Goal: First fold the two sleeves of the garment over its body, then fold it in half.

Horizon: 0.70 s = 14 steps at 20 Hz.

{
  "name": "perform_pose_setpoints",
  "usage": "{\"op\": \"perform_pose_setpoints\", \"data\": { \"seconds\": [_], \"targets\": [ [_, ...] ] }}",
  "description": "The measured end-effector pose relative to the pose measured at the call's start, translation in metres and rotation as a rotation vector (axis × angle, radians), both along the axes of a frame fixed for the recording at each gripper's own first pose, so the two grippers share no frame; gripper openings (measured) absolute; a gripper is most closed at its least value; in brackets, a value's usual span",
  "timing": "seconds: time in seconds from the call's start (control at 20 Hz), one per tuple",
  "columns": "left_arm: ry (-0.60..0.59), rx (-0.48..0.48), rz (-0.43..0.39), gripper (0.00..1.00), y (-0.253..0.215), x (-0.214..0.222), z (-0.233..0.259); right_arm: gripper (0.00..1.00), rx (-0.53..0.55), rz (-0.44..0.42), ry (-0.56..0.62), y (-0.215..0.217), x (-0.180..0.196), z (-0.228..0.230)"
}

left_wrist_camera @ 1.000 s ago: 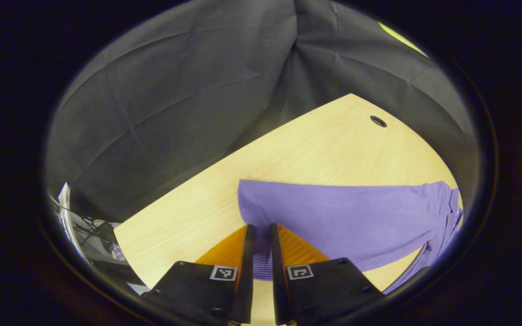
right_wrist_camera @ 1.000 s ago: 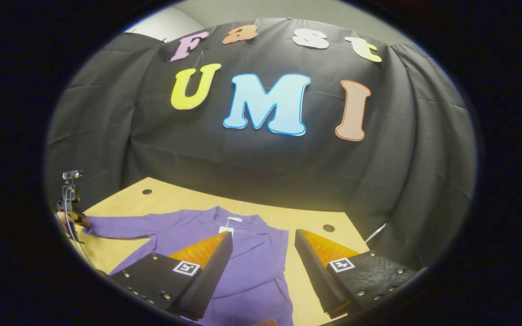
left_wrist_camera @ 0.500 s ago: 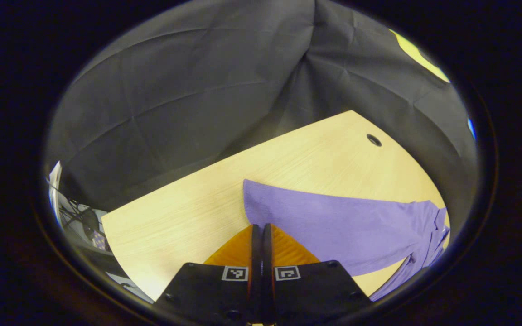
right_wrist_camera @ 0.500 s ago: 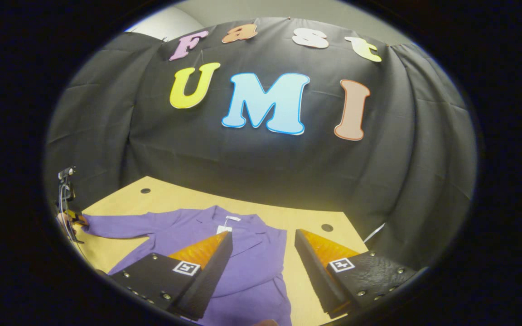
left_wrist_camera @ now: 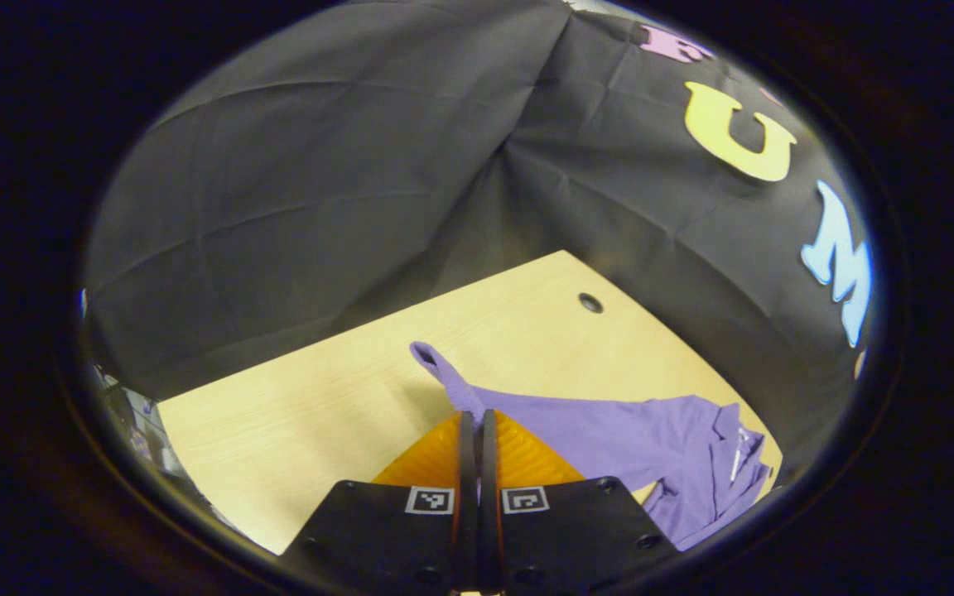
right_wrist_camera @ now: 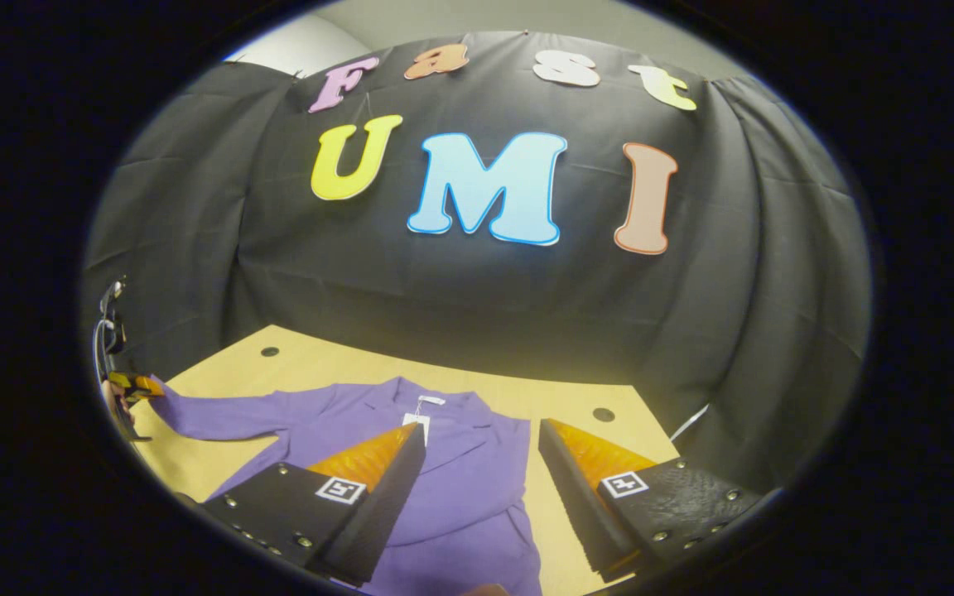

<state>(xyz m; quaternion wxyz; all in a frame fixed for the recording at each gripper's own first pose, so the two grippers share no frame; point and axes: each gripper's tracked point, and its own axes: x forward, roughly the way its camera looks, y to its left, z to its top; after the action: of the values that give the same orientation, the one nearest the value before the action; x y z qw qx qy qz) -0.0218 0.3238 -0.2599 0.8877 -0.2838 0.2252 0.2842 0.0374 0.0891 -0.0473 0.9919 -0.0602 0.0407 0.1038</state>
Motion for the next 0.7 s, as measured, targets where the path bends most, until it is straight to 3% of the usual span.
{"op": "perform_pose_setpoints", "data": {
  "seconds": [0.4, 0.7],
  "targets": [
    [-0.136, 0.039, -0.238, 0.07, -0.108, 0.046, 0.070, 0.88, -0.006, -0.016, -0.005, -0.004, -0.002, -0.004],
    [-0.152, 0.178, -0.470, 0.07, -0.191, 0.071, 0.106, 0.88, 0.012, -0.032, 0.011, -0.009, 0.000, -0.008]
  ]
}}
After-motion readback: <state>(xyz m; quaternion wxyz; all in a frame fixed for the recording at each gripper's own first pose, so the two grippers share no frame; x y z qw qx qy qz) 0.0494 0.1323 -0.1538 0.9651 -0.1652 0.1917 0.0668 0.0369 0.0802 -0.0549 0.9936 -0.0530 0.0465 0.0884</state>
